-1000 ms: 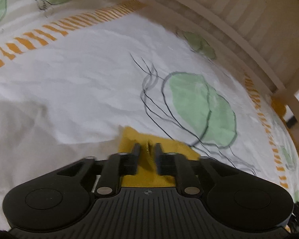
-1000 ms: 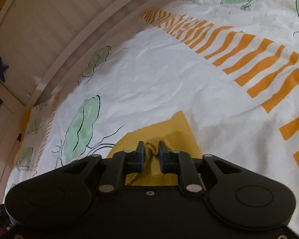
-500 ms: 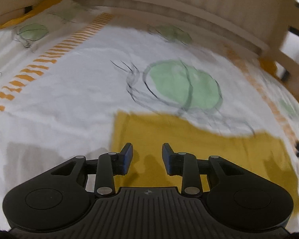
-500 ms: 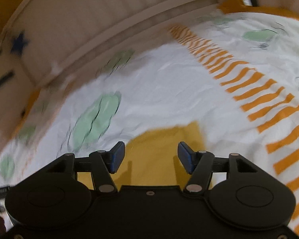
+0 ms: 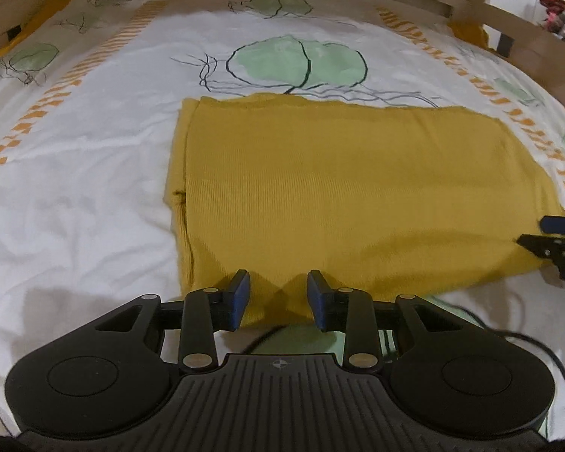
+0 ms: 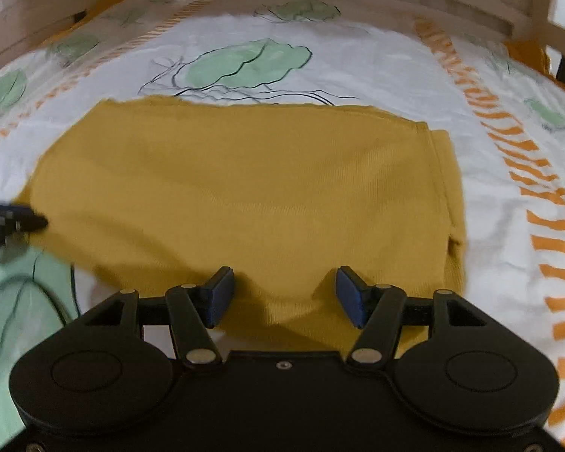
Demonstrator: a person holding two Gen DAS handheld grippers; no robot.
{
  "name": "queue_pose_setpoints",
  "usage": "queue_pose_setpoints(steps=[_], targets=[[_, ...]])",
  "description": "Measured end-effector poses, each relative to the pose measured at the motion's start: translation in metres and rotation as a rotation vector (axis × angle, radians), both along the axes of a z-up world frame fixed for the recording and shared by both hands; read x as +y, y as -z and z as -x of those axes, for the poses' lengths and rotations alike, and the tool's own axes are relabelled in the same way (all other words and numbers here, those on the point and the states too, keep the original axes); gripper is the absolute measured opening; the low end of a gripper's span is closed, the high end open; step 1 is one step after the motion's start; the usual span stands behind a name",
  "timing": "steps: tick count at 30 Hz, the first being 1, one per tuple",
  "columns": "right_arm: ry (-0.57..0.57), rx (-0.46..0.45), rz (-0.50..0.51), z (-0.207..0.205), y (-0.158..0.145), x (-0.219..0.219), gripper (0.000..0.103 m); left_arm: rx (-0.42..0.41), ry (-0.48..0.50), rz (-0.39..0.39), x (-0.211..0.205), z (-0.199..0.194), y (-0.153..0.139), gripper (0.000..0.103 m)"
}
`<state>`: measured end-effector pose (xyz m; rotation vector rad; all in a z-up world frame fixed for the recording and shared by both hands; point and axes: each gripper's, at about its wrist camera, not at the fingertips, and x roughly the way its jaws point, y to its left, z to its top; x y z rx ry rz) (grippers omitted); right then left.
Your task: Fold small clothes
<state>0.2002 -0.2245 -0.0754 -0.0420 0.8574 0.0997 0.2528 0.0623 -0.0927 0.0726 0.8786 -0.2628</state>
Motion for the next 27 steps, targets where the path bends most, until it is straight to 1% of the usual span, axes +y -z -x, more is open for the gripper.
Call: queue_pose_setpoints(steps=[2, 4, 6, 9, 12, 15, 17, 20, 23, 25, 27], targets=[[-0.002, 0.006, 0.015, 0.006, -0.002, 0.000, 0.065, 0.007, -0.007, 0.013, 0.005, 0.003, -0.001, 0.033], [0.013, 0.016, 0.002, 0.007, -0.006, -0.001, 0.065, 0.011, -0.017, 0.011, 0.006, 0.007, -0.003, 0.033], [0.030, 0.012, -0.018, 0.007, -0.011, -0.001, 0.065, -0.016, -0.040, 0.017, 0.004, 0.013, -0.013, 0.033], [0.053, -0.033, -0.062, 0.016, -0.017, -0.002, 0.065, -0.057, -0.031, 0.067, -0.006, 0.015, -0.028, 0.033], [0.100, -0.060, -0.122, 0.025, -0.017, -0.008, 0.066, -0.072, -0.002, 0.090, -0.028, 0.010, -0.035, 0.033], [0.148, -0.083, -0.231, 0.034, -0.012, -0.020, 0.066, -0.068, 0.032, 0.094, -0.052, 0.005, -0.033, 0.033], [0.177, -0.096, -0.284, 0.040, -0.007, -0.029, 0.066, -0.056, 0.052, 0.102, -0.067, 0.003, -0.026, 0.033], [0.193, -0.109, -0.315, 0.046, 0.001, -0.037, 0.066, -0.024, 0.071, 0.091, -0.084, 0.001, -0.012, 0.033], [0.196, -0.118, -0.338, 0.049, 0.004, -0.041, 0.067, 0.006, 0.084, 0.047, -0.097, 0.003, 0.004, 0.033], [0.198, -0.124, -0.358, 0.049, 0.005, -0.044, 0.067, -0.025, 0.095, 0.012, -0.100, 0.011, 0.009, 0.034], [0.201, -0.131, -0.379, 0.051, 0.009, -0.047, 0.067, -0.026, 0.102, -0.015, -0.102, 0.015, 0.011, 0.034]])
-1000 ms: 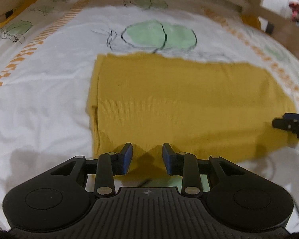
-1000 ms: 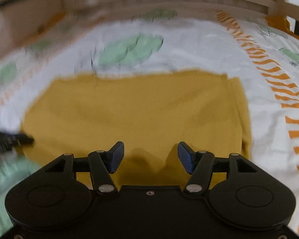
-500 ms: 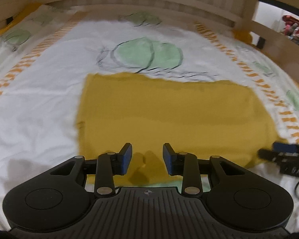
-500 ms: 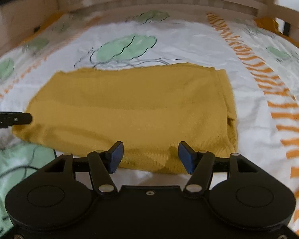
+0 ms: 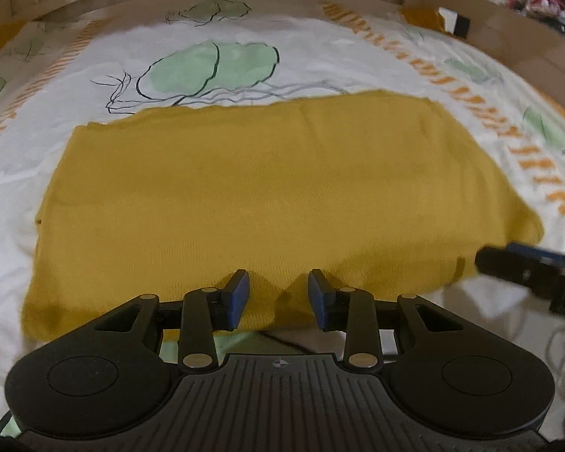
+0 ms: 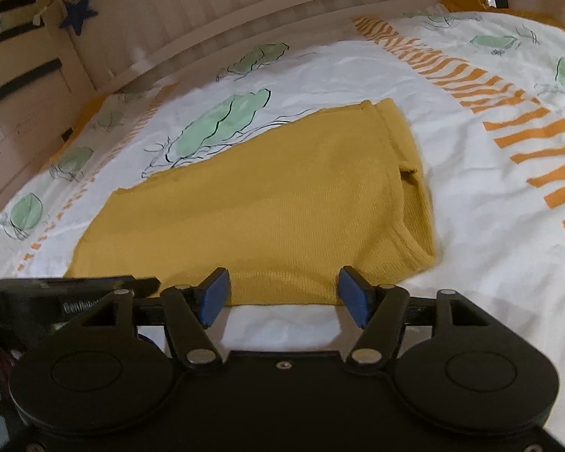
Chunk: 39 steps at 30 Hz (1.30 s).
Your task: Fold small clothes
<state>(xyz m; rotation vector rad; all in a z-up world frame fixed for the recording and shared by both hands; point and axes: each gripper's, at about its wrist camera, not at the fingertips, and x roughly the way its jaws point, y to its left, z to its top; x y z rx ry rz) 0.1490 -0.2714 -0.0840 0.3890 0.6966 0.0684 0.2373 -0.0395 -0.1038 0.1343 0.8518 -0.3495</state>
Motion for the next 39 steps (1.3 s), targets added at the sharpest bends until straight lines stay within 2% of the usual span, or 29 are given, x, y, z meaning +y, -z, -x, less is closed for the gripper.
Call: queue_pose_setpoints(steps=[8, 13, 16, 18, 20, 24, 27, 33, 39], targets=[[0.012, -0.036, 0.002, 0.009, -0.001, 0.001, 0.069, 0.058, -0.023, 0.024, 0.000, -0.009, 0.004, 0.034], [0.016, -0.123, -0.022, 0.013, -0.014, -0.005, 0.074, 0.081, -0.024, 0.036, 0.002, -0.012, 0.004, 0.034], [0.063, -0.085, -0.044, 0.006, -0.007, -0.013, 0.074, 0.085, -0.027, 0.029, 0.000, -0.012, 0.003, 0.034], [0.139, -0.008, -0.057, 0.002, 0.002, -0.024, 0.073, 0.086, -0.027, 0.026, -0.001, -0.012, 0.003, 0.034], [0.178, 0.001, -0.094, 0.004, 0.004, -0.033, 0.070, 0.086, -0.025, 0.022, -0.001, -0.012, 0.003, 0.034], [0.175, -0.036, -0.068, 0.008, -0.010, -0.032, 0.073, 0.089, -0.023, 0.019, -0.001, -0.013, 0.003, 0.034], [0.176, -0.053, -0.100, 0.005, -0.019, -0.040, 0.074, 0.093, -0.023, 0.021, 0.000, -0.014, 0.003, 0.034], [0.171, -0.018, -0.119, -0.030, -0.025, -0.066, 0.076, 0.098, -0.024, 0.021, 0.000, -0.014, 0.002, 0.034], [0.206, 0.080, -0.149, -0.060, -0.015, -0.096, 0.077, 0.098, -0.028, 0.019, 0.000, -0.015, 0.003, 0.034]])
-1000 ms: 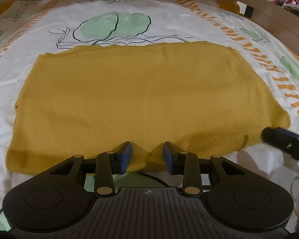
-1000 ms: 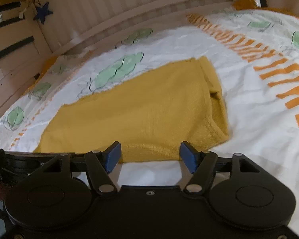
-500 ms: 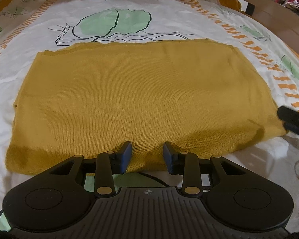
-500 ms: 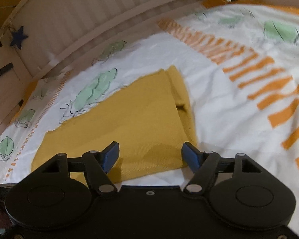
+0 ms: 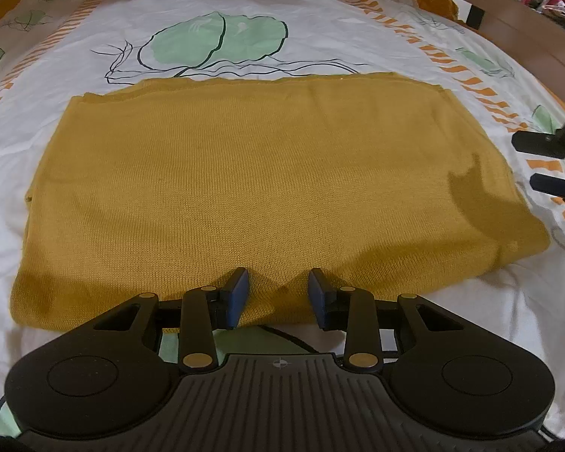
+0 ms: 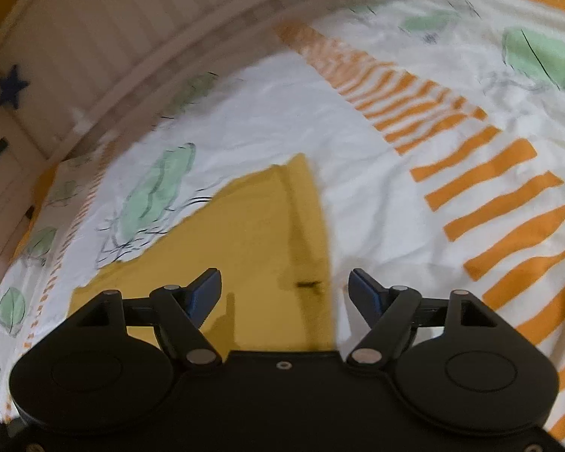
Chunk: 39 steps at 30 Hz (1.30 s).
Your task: Fold small clothes
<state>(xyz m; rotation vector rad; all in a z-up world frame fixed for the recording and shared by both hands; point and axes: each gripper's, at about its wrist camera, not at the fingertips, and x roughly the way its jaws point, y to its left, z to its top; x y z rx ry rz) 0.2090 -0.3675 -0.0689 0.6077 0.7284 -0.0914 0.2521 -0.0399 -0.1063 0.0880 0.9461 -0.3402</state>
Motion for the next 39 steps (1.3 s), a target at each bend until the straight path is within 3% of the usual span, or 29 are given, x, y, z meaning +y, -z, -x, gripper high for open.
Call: queue_pose_setpoints(steps=[6, 11, 18, 22, 25, 30, 33, 36, 39], targets=[[0.035, -0.035, -0.034, -0.001, 0.002, -0.009, 0.077, 0.004, -0.007, 0.009, 0.002, 0.002, -0.004, 0.034], [0.024, -0.135, -0.045, 0.015, 0.010, -0.005, 0.078, 0.038, -0.031, 0.111, 0.026, 0.016, -0.015, 0.033], [-0.148, -0.308, 0.025, 0.022, -0.009, 0.031, 0.084, -0.021, -0.135, 0.132, 0.073, 0.031, -0.036, 0.033], [-0.249, -0.294, 0.019, 0.013, -0.004, 0.053, 0.084, -0.069, -0.239, 0.161, 0.105, 0.018, -0.051, 0.033], [-0.297, -0.285, 0.069, 0.009, -0.005, 0.066, 0.084, -0.095, -0.298, 0.180, 0.126, 0.002, -0.055, 0.033], [-0.350, -0.280, 0.119, 0.010, -0.004, 0.082, 0.084, -0.130, -0.350, 0.150, 0.142, -0.024, -0.044, 0.033], [-0.372, -0.286, 0.164, 0.013, -0.004, 0.094, 0.084, -0.146, -0.398, 0.169, 0.154, -0.034, -0.033, 0.033], [-0.397, -0.281, 0.188, 0.015, -0.004, 0.105, 0.074, -0.152, -0.433, 0.187, 0.170, -0.039, -0.026, 0.033], [-0.428, -0.255, 0.229, 0.010, -0.006, 0.121, 0.048, -0.149, -0.437, 0.188, 0.181, -0.043, -0.020, 0.033]])
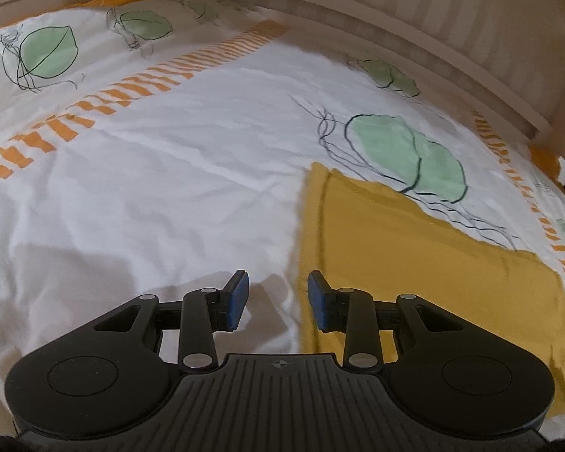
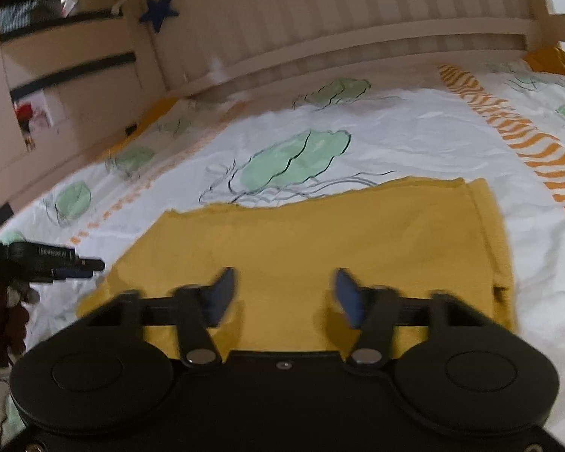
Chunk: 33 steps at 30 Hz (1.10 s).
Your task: Fold small clothes
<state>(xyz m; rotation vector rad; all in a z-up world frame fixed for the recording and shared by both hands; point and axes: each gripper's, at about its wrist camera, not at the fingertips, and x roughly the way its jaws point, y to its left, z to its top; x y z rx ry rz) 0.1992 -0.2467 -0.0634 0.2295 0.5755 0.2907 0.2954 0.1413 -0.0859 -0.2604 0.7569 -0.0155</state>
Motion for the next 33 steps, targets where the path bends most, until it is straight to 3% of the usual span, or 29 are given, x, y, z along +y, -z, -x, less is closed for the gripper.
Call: queue_pose_setpoints(steps=[1, 8, 11, 14, 16, 20, 23, 27, 33], targets=[[-0.013, 0.002, 0.023, -0.002, -0.001, 0.007, 0.038, 0.006, 0.003, -0.003, 0.003, -0.001, 0.002, 0.033], [-0.075, 0.042, 0.124, -0.034, -0.007, 0.054, 0.033, 0.068, 0.037, 0.022, 0.015, -0.008, 0.022, 0.034], [-0.063, 0.076, 0.128, -0.064, -0.008, 0.068, 0.030, 0.093, 0.060, 0.026, 0.018, -0.012, 0.022, 0.034], [-0.012, 0.137, 0.101, -0.098, -0.008, 0.074, 0.015, 0.107, 0.079, 0.018, 0.018, -0.014, 0.023, 0.034], [0.019, 0.166, 0.090, -0.114, -0.008, 0.074, 0.011, 0.108, 0.077, 0.024, 0.019, -0.014, 0.024, 0.034], [0.065, 0.232, 0.120, -0.136, -0.001, 0.079, 0.010, 0.103, 0.073, 0.043, 0.022, -0.013, 0.026, 0.034], [0.071, 0.336, 0.118, -0.147, 0.019, 0.077, 0.009, 0.102, 0.072, 0.053, 0.023, -0.013, 0.026, 0.034], [0.070, 0.338, 0.071, -0.143, 0.026, 0.068, 0.005, 0.110, 0.081, 0.053, 0.024, -0.015, 0.025, 0.034], [0.047, 0.283, 0.000, -0.117, 0.005, 0.055, 0.009, 0.110, 0.087, 0.068, 0.026, -0.016, 0.026, 0.034]])
